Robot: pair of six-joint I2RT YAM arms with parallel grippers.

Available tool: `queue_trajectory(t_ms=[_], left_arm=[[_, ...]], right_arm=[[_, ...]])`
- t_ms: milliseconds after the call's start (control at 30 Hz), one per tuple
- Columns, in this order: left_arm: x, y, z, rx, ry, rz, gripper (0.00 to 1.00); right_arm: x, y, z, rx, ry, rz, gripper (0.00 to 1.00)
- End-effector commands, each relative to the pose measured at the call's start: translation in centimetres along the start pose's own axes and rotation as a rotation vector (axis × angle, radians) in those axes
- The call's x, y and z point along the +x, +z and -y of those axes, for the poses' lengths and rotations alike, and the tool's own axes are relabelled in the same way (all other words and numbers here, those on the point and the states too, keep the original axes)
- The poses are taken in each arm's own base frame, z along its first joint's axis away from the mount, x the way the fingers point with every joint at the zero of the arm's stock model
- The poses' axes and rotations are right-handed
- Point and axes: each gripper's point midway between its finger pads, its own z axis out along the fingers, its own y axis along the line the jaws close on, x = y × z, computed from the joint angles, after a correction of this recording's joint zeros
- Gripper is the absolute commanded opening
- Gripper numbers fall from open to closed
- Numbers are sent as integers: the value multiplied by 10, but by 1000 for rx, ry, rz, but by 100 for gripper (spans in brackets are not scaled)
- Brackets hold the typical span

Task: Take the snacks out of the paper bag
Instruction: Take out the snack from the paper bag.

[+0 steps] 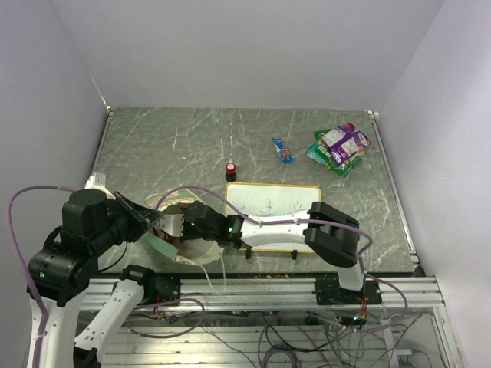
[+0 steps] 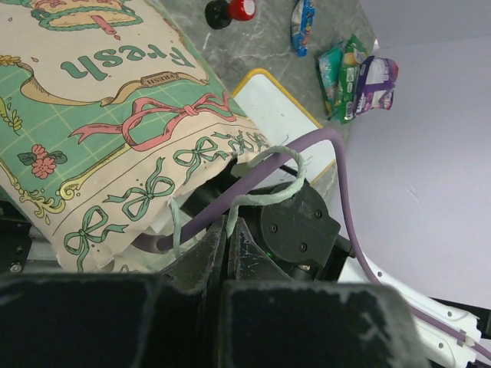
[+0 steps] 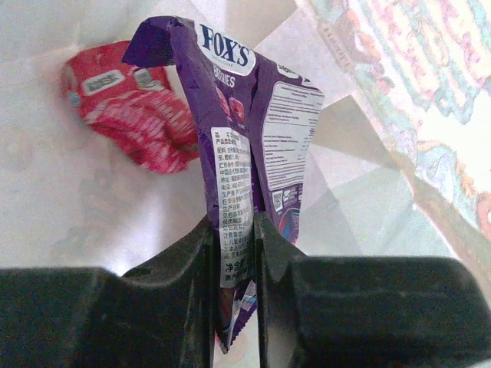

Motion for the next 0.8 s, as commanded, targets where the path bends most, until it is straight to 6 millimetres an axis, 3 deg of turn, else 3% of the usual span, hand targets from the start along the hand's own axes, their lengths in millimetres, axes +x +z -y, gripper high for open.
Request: queue_trajectory(t_ms=[0,200,367,633,767], left_arm=[[-8,1,9,7,26,14,7],[-13,-3,6,-1,20,51,7],[-20,-19,1,13,-30,134,7],[-14,-15,3,55,-73,117,7],[-18,-16,6,51,-66,129,7]], right_arm=[[-31,-28,11,10,112,111,0],[-26,-55,10,-2,137,100,0],[-26,-74,7,-11,187,119,0],[-49,-86,-4,-80,160,186,0],[-54,-97,1,-58,159,197,0]])
